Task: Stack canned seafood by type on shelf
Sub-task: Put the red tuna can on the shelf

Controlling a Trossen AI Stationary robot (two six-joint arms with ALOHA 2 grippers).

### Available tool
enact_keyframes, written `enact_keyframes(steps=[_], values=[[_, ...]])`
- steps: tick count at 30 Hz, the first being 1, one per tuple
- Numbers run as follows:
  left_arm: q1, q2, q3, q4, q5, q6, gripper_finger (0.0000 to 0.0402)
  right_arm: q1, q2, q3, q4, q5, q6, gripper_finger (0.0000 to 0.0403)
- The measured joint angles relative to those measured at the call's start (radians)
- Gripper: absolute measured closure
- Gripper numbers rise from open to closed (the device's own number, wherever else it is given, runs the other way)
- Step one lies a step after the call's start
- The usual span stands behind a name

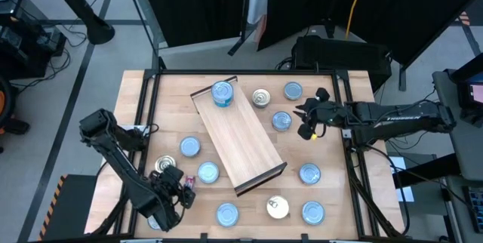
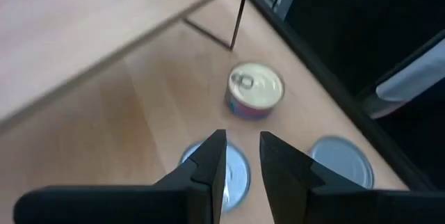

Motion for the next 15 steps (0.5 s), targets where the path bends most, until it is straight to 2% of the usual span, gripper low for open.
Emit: enact_keyframes(steps=[5,10,15], values=[[0.009,0.009,-0.003,0.035,-0.012,0.032,0.0086,-0.025,0.000,0.000,0.045,0.000,-0.011,0.0323],[0.002,0.007,-0.003,0.001,0.046,0.027,0.0086,-0.040,0.000,0.000,0.048,-0.001,-0.012,0.0323],[-0.002,0.007,-0.003,-0.026,0.063,0.026,0.0086,-0.043,0.000,0.000,0.047,-0.002,-0.015,0.0323]])
